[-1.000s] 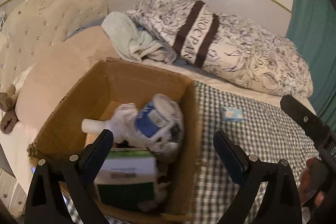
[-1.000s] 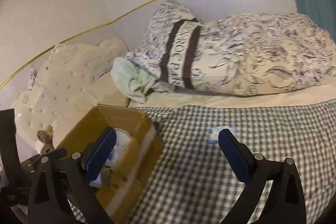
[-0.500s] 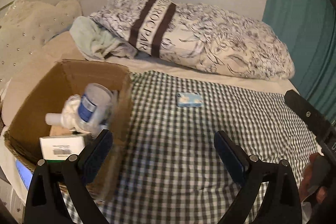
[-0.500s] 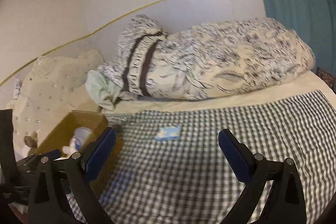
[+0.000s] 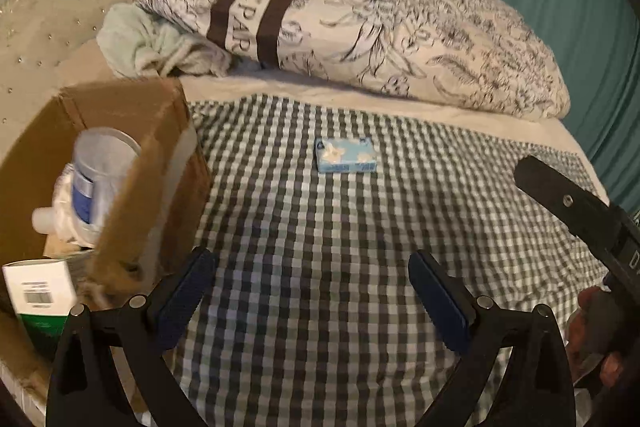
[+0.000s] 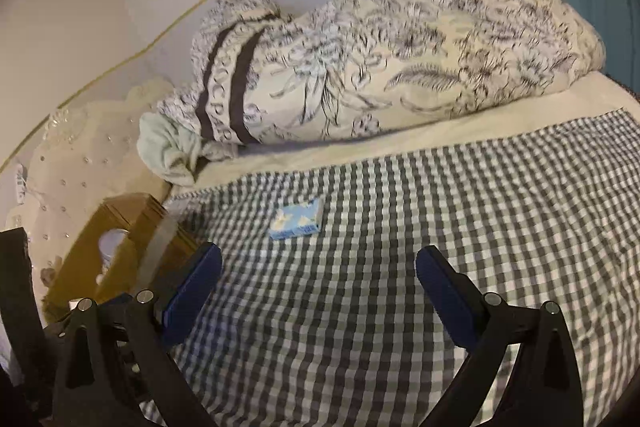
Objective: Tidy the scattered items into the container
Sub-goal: 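Reach the left gripper to the blue floral tissue pack and grasp it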
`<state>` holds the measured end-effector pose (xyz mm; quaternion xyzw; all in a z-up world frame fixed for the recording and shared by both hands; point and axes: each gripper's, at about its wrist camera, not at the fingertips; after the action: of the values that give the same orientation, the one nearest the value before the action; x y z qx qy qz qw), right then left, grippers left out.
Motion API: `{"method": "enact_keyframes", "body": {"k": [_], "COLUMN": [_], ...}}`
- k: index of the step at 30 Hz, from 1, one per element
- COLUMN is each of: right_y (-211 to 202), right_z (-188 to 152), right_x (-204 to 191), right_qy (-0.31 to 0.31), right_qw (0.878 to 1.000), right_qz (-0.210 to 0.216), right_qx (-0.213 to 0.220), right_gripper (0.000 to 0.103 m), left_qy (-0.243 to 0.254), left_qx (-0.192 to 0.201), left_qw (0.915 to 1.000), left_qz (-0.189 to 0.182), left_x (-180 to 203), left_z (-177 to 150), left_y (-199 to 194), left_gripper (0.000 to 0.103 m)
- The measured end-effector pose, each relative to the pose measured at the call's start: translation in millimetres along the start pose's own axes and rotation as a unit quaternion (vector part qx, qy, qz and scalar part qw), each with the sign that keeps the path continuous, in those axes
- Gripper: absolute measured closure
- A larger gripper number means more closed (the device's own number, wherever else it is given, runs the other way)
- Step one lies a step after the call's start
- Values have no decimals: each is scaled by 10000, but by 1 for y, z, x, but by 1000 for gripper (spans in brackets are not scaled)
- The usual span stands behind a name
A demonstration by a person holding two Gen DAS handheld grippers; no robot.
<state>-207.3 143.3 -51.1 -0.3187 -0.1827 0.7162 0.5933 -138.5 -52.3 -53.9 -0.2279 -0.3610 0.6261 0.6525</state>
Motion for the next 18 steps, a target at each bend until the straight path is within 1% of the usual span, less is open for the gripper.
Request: {"method": "enact_keyframes", "body": {"k": [3, 6, 9, 11, 14, 18], "right_y": [25, 46, 54, 59, 66, 79], "right_z": [-2, -3, -2, -1, -2, -5], "right_x": [-7, -16, -13, -6, 11, 38], "right_qy": [-100, -299, -315, -273, -244, -74], "right_qw": [9997, 9990, 9990, 9990, 9975, 9956], "right_qz": [-49, -69, -169, -293, -645, -887], "right_qx": [-195, -338, -255, -186, -146, -296], "right_gripper": [5, 5, 5, 5, 5, 5], "left_qy": [-57, -237, -412, -464, -458, -358], "left_qx": [-104, -223, -326, -330, -202, -173], "left_qw": [9999, 9995, 9986, 9984, 9985, 9983], "left_qz": [38, 37, 7, -41, -211, -415], "left_x": [-7, -17, -23, -24, -19, -3], "left_z": [-1, 1, 8, 16, 31, 51], "left_y": [21, 44, 71, 85, 107, 144], "left_gripper": [3, 3, 3, 3, 3, 3]}}
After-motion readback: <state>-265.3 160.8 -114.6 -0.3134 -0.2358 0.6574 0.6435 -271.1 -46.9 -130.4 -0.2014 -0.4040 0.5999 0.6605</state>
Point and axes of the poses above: each gripper's, at about its wrist camera, not at the fingertips, and y roughly the way its jaws point, x to its right, z to its top, and after that the axes turned 10 degrees about -z, right-handed
